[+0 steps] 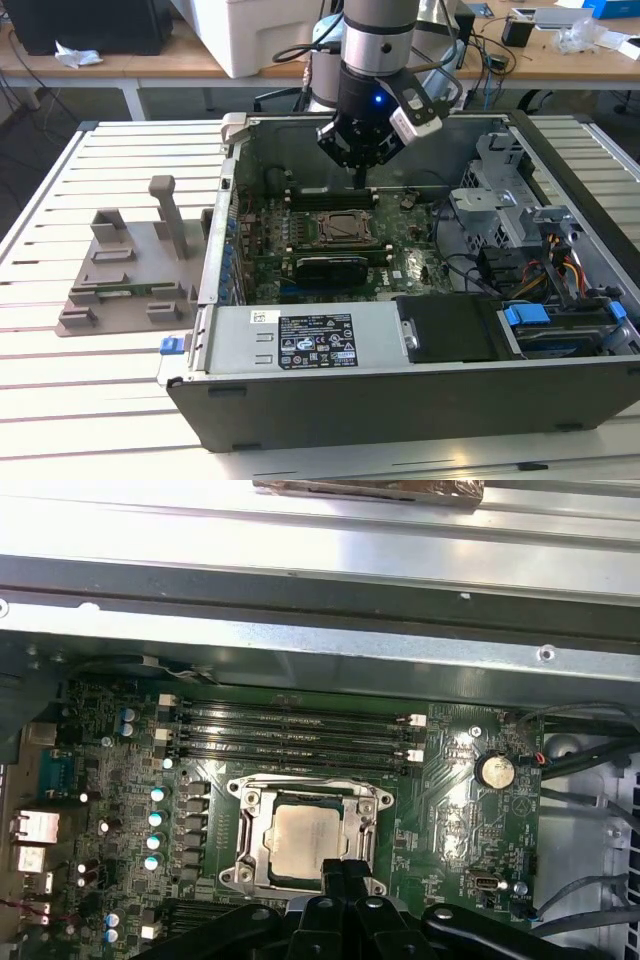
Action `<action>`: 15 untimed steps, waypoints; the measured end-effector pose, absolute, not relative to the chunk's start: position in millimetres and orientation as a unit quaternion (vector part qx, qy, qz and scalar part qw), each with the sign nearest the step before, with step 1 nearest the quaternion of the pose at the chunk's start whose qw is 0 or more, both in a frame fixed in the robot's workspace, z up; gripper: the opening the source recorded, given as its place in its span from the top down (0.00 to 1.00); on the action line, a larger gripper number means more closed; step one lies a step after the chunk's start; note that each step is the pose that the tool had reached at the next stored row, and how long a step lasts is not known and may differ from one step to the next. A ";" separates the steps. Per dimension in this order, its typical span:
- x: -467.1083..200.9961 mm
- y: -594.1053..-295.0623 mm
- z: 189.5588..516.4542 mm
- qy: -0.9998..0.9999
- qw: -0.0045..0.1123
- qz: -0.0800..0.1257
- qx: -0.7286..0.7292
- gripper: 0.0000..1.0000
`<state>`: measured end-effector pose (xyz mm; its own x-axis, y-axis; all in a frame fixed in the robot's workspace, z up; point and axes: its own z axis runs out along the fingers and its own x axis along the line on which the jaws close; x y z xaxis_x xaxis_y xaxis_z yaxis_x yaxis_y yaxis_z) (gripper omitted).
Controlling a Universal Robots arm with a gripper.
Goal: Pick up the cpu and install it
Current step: 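Install the first cpu locking lever, then install the second cpu locking lever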
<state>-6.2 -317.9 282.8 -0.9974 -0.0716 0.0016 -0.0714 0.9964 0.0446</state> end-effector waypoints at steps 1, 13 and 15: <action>-6.2 -317.9 282.9 -0.999 0.002 -0.022 0.036 0.89; -6.4 -369.6 280.2 -0.999 0.001 -0.029 0.036 0.89; -6.9 -376.2 279.3 -0.999 0.001 -0.040 0.036 0.89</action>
